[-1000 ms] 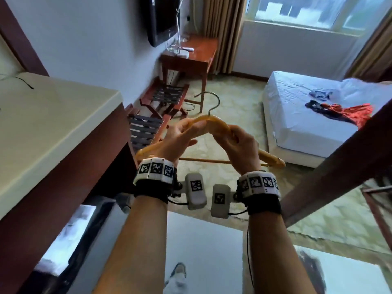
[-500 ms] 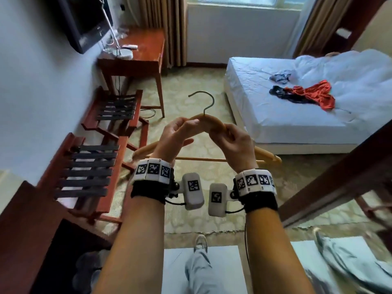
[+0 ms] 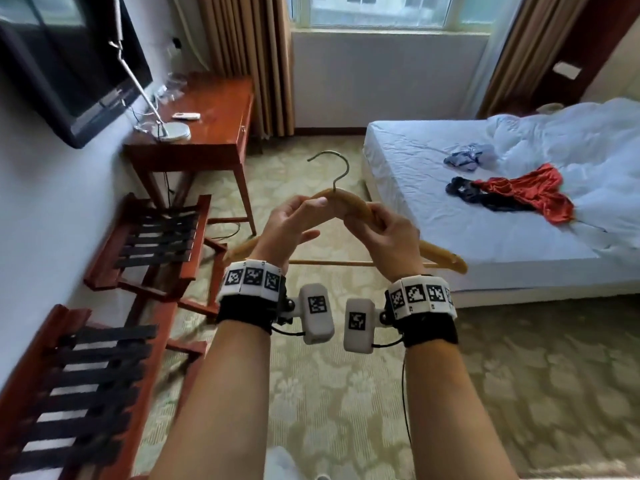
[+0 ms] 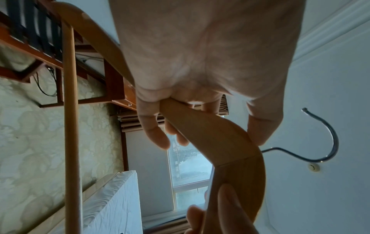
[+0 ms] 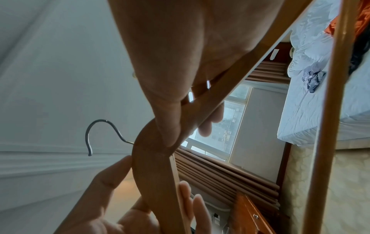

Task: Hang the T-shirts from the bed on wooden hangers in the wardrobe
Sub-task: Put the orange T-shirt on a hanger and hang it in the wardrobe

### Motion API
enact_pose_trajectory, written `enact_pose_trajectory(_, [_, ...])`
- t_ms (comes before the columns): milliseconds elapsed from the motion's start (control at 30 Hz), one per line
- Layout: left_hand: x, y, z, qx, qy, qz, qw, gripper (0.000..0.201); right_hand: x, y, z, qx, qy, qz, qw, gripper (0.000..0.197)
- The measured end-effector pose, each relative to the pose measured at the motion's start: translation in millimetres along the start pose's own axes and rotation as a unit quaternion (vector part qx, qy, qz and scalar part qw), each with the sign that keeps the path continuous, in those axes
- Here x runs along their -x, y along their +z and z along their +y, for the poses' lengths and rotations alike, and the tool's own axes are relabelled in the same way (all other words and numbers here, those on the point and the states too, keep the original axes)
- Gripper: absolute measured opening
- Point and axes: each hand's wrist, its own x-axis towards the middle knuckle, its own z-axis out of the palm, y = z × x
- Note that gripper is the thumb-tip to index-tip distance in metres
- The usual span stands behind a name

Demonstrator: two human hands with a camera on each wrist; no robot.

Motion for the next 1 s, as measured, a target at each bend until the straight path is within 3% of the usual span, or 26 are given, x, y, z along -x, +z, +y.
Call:
enact_pose_trajectory(100, [-66.7, 4.9, -1.6, -0.002, 0.003, -0.007, 1.000, 0.016, -57.5, 5.2, 16.9, 0.011, 0.002, 0.013, 1.000, 0.035])
enact_pose_trajectory(334, [-238.7, 16.1, -15.0, 0.012, -0.004, -0.040, 0.999, 0.013, -200.4, 30.6, 75.5, 0.022, 0.028, 0.047, 0.998, 0.038])
enact_pose_trajectory(467, [-352.1, 22.7, -11.7, 0.019, -0.021, -0.082, 0.996, 0.007, -294.8, 40.4, 101.6, 0.028, 0.055, 0.069, 0.996, 0.029])
enact_pose_trajectory(567, [-427.9, 33.9, -2.1, 0.020, -0.023, -0.112, 0.993, 0.008, -358.1, 38.6, 117.3, 0.026, 0.073, 0.098, 0.992, 0.037])
enact_pose_trajectory(834, [-586.5, 103.5, -3.4, 0.006, -0.020, -0.196, 0.980, 0.007, -480.9, 3.8, 179.7, 0.038, 0.127, 0.157, 0.979, 0.022])
enact_pose_trajectory(1001, [-682.2, 172.1, -17.7, -0.007, -0.021, -0.228, 0.973, 0.016, -558.2, -31.9, 246.2, 0.052, 0.144, 0.192, 0.970, 0.021])
